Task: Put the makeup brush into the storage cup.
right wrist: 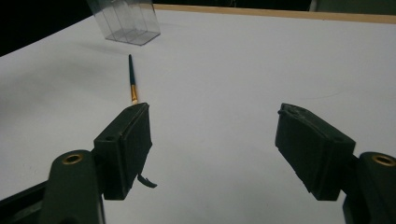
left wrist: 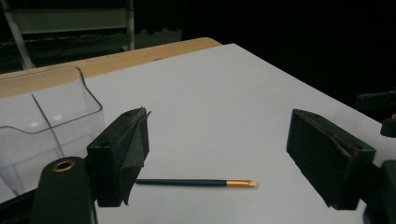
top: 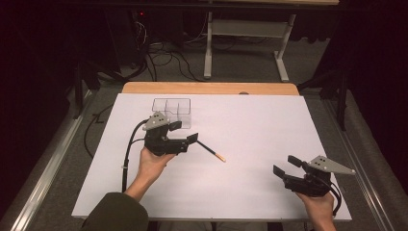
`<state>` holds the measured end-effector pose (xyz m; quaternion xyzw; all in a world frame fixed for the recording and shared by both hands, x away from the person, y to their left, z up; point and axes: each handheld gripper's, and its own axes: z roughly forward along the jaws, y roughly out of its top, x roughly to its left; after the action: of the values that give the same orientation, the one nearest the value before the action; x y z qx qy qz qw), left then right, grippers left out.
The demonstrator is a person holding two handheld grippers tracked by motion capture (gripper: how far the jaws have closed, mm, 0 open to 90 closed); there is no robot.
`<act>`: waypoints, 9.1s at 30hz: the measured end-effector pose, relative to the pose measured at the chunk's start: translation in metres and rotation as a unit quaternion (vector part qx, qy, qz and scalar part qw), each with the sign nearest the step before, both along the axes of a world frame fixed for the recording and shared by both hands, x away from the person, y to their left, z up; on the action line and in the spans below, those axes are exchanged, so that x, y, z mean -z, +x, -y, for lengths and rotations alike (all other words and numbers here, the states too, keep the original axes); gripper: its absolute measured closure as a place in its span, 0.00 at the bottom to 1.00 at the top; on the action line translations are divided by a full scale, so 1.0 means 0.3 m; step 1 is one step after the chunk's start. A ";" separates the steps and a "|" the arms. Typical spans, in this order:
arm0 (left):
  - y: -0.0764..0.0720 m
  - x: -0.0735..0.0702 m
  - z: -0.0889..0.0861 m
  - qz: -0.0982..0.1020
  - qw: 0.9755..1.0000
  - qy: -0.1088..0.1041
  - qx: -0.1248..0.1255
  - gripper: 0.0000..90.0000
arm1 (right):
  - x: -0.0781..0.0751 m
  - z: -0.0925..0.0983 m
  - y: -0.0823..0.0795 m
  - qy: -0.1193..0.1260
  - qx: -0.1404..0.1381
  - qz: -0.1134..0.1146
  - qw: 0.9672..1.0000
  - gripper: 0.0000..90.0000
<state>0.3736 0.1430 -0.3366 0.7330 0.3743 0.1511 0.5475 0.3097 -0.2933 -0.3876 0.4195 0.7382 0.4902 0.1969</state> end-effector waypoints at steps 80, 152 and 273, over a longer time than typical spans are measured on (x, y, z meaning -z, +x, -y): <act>0.178 -0.018 0.188 0.000 0.999 0.030 0.017 0.33 | 0.001 0.001 0.002 -0.002 -0.003 -0.005 1.000 0.32; 0.251 -0.052 0.295 -0.132 0.939 0.290 0.133 0.27 | 0.006 -0.002 0.005 -0.004 -0.006 -0.018 1.000 0.32; 0.282 0.194 0.417 -0.202 0.849 0.435 0.223 0.64 | 0.013 -0.013 0.009 -0.003 -0.021 -0.024 0.999 0.32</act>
<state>0.4582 0.0178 -0.3948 0.9742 0.1994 0.0211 0.1033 0.3123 -0.2895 -0.3916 0.4151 0.7528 0.4818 0.1699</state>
